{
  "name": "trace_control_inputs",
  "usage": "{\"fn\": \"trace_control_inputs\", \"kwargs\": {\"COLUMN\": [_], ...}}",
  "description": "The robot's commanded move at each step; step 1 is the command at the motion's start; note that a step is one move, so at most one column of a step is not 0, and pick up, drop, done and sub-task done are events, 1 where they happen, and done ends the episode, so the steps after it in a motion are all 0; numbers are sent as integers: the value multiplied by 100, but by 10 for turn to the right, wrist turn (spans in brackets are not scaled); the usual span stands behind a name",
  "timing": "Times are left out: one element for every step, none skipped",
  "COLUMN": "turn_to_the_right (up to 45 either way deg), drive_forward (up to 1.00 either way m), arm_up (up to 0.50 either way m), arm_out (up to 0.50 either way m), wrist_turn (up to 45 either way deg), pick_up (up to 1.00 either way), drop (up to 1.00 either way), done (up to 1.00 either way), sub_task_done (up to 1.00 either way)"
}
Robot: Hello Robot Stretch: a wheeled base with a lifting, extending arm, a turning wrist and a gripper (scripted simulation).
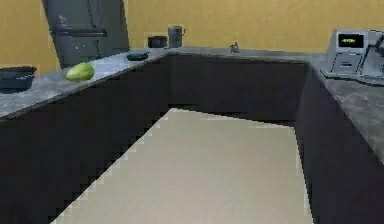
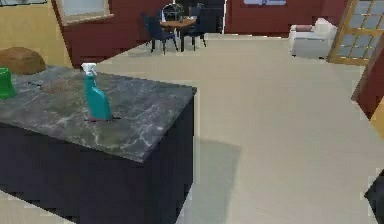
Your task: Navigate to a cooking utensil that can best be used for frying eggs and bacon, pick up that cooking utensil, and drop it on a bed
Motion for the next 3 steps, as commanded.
{"fn": "trace_control_inputs", "kwargs": {"turn_to_the_right": [0, 0, -450], "drive_forward": [100, 75, 0], "arm_up": [0, 0, 0], "arm_out": [0, 0, 0], "wrist_turn": [0, 0, 0], "pick_up": [0, 0, 0], "drop": [0, 0, 0], "done": [0, 0, 0], "sub_task_done": [0, 0, 0]}}
